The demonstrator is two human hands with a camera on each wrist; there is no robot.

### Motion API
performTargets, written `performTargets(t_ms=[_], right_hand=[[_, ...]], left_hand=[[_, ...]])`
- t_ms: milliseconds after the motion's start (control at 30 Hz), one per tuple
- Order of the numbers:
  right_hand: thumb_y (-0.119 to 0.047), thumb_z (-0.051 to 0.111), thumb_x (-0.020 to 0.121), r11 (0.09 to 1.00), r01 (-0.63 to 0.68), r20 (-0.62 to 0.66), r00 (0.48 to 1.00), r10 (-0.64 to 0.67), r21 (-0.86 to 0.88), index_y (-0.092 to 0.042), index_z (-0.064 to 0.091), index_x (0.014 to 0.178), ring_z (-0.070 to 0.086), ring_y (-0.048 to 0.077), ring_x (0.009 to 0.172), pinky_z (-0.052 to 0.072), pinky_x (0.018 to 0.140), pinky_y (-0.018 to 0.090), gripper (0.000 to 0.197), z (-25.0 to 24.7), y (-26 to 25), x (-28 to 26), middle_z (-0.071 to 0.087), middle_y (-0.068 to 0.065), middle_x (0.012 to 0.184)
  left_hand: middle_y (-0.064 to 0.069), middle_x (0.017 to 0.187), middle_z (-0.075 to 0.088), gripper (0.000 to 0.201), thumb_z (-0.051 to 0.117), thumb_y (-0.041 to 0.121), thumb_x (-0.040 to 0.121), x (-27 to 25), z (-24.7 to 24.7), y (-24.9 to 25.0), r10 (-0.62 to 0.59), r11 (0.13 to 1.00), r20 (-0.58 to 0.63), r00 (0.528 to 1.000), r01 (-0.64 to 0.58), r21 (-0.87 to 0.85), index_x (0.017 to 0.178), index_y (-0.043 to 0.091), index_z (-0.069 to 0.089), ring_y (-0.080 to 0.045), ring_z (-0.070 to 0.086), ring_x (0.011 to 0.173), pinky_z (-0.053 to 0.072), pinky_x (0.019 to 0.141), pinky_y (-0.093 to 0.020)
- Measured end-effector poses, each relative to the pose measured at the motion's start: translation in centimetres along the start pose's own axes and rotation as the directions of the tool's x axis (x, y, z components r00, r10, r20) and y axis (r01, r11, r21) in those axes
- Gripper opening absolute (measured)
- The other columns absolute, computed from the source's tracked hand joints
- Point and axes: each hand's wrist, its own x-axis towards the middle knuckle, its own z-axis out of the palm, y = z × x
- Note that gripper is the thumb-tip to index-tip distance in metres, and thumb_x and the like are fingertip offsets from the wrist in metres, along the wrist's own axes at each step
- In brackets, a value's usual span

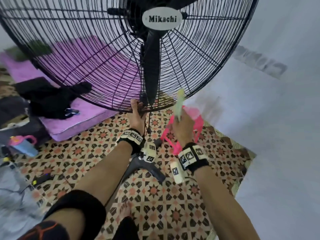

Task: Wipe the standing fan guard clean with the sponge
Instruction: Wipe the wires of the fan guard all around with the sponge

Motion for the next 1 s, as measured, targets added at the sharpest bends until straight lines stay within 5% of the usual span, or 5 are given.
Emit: performTargets(t_ms=[367, 500, 667, 833, 1000], right_hand=[[-0.008, 0.052, 0.104, 0.995, 0.025, -0.122, 0.992, -0.013, 0.099, -0.008, 0.050, 0.145, 0.065, -0.002, 0.056, 0.050, 0.046, 0.012, 0.041, 0.2, -0.3, -1.6, 0.070, 0.007, 0.101], [-0.005, 0.057, 0.101, 0.996, 0.072, 0.004, 0.997, -0.071, -0.052, -0.005, 0.058, 0.138, 0.059, -0.007, 0.058, 0.046, 0.050, 0.006, 0.037, -0.6, 0.4, -2.5, 0.070, 0.008, 0.101], [-0.013, 0.066, 0.098, 0.974, 0.042, -0.462, 0.875, -0.143, -0.222, -0.004, 0.067, 0.118, 0.071, 0.020, 0.073, 0.038, 0.043, 0.010, 0.022, -4.0, -2.0, 0.2, 0.076, 0.015, 0.101], [-0.023, 0.064, 0.100, 0.959, 0.170, -0.302, 0.924, -0.236, -0.227, -0.011, 0.063, 0.135, 0.058, 0.005, 0.052, 0.044, 0.044, 0.011, 0.037, -1.4, -1.5, -0.9, 0.075, 0.000, 0.093], [-0.015, 0.063, 0.101, 0.946, 0.318, -0.294, 0.899, -0.324, -0.072, -0.007, 0.062, 0.135, 0.054, 0.007, 0.044, 0.049, 0.037, 0.021, 0.035, -1.4, -1.1, -3.2, 0.070, -0.006, 0.092]], left_hand=[[0.034, 0.072, 0.066, 0.024, 0.031, 0.044, 0.112, -1.6, 0.5, 0.4, 0.041, 0.998, -0.042, 0.998, -0.039, 0.050, 0.113, 0.030, 0.050, 0.017, 0.061, 0.078, 0.036, 0.122, -0.044], [-0.007, 0.145, 0.058, 0.055, 0.032, 0.048, 0.111, -0.7, 0.7, -0.2, 0.040, 0.999, -0.017, 0.999, -0.040, 0.022, 0.150, 0.010, 0.041, -0.008, 0.053, 0.128, 0.034, 0.124, -0.046], [0.003, 0.159, 0.035, 0.062, 0.026, 0.050, 0.111, -0.6, 0.2, -0.5, 0.042, 0.999, 0.030, 0.999, -0.042, 0.019, 0.164, 0.017, 0.019, -0.017, 0.027, 0.153, 0.031, 0.125, -0.044], [0.001, 0.150, 0.045, 0.064, 0.049, 0.038, 0.109, 0.0, 0.0, -0.9, -0.001, 0.990, 0.008, 1.000, 0.000, 0.142, 0.164, 0.020, 0.021, -0.034, 0.037, 0.150, 0.036, 0.121, -0.051], [0.020, 0.153, 0.037, 0.093, 0.052, 0.059, 0.085, -0.4, 0.0, -0.6, 0.100, 0.993, 0.046, 0.994, -0.103, 0.059, 0.163, 0.020, 0.020, 0.007, 0.043, 0.138, 0.033, 0.124, -0.045]])
